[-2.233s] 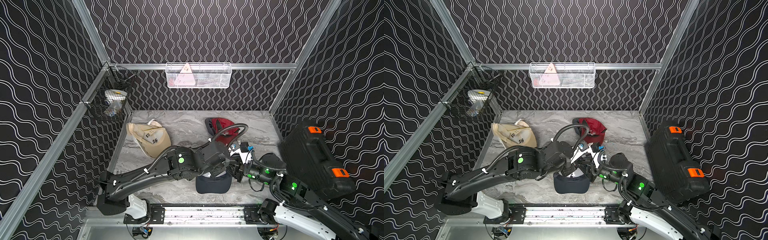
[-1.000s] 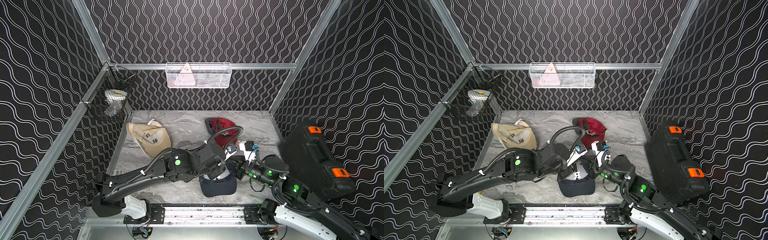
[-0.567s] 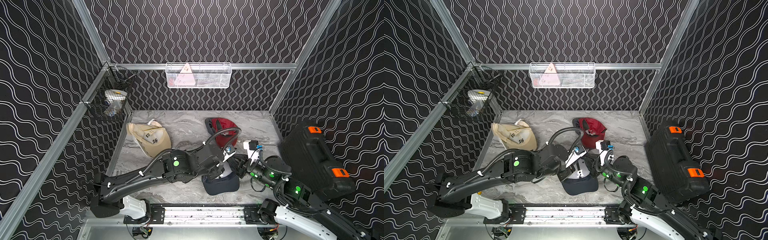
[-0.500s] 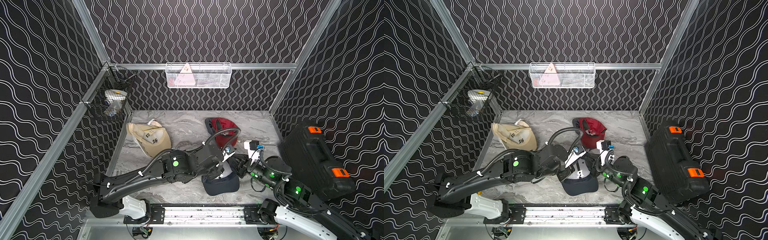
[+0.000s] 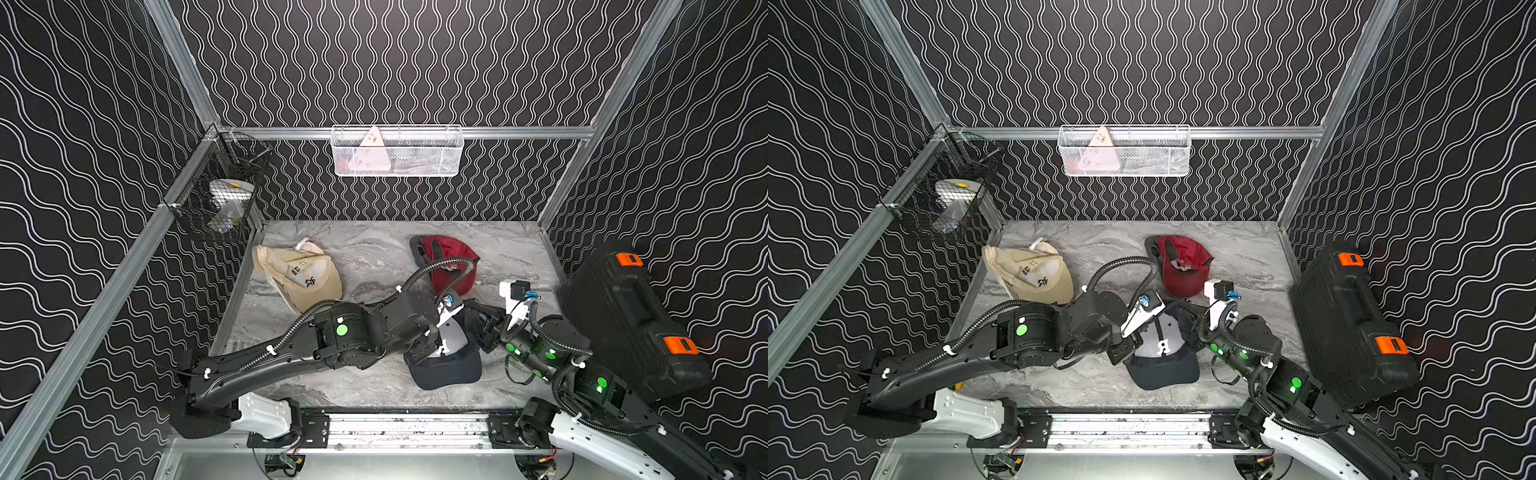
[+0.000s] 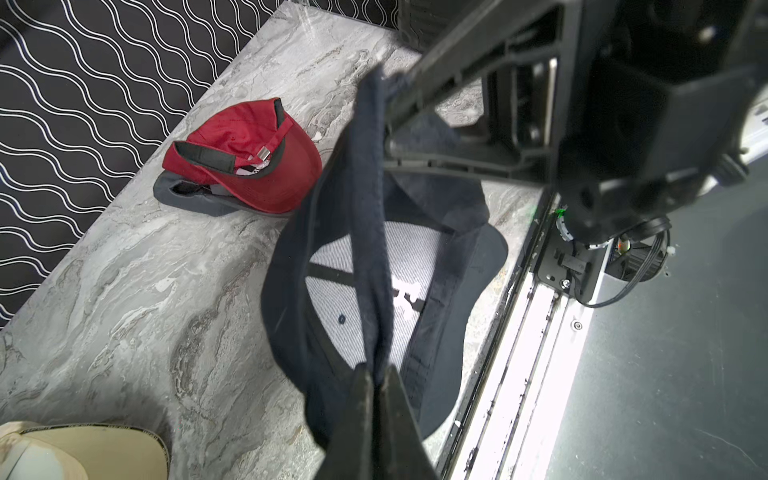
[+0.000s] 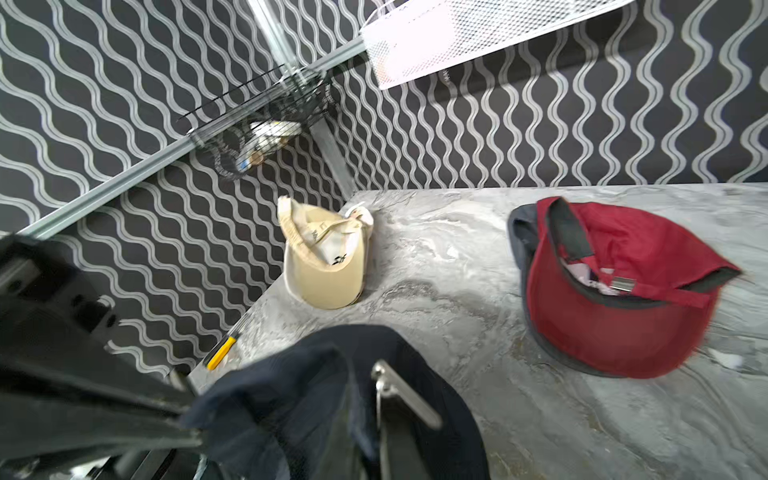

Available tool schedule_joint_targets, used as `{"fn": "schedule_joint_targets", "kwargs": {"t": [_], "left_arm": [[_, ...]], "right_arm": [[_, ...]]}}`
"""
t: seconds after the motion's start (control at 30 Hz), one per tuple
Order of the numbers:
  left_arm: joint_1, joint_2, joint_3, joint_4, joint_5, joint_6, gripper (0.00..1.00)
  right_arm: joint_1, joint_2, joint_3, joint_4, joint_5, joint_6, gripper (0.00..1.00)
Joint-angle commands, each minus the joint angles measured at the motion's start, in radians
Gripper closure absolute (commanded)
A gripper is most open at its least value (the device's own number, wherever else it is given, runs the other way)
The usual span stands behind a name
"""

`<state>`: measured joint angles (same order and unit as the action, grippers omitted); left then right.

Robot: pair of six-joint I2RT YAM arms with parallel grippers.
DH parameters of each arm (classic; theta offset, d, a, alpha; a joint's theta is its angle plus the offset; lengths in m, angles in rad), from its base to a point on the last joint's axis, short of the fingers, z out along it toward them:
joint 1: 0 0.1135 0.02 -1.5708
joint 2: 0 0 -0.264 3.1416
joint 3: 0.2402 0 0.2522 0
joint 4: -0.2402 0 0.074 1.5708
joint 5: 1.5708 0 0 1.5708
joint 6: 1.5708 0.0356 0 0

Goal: Open the adjustable buckle of the baseball cap
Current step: Pull the adjustable strap on the baseball cap.

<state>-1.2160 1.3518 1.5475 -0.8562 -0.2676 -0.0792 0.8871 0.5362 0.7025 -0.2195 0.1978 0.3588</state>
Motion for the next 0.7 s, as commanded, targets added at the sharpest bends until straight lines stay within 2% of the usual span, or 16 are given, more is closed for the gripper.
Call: {"fn": "schedule_joint_targets", "kwargs": {"t": [0.0, 0.4, 0.53, 0.67], "left_arm": [[0.000, -0.015, -0.005, -0.007, -0.019, -0.016, 1.00], [0.006, -0.018, 0.015, 0.013, -0.067, 0.006, 1.00], [0.035, -0.010, 0.009, 0.037, -0.051, 0.012, 1.00], [0.104, -0.014, -0.007, 0.068, 0.005, 0.016, 1.00]], "right_arm": [[0.000, -0.007, -0.009, 0.011, 0.060, 0.019, 1.00], [0.000, 0.043, -0.025, -0.036, -0.015, 0.026, 0.99], [0.000, 0.058, -0.028, -0.057, -0.030, 0.025, 0.92], [0.000, 0.061, -0.028, -0.080, -0.036, 0.022, 0.84]]}}
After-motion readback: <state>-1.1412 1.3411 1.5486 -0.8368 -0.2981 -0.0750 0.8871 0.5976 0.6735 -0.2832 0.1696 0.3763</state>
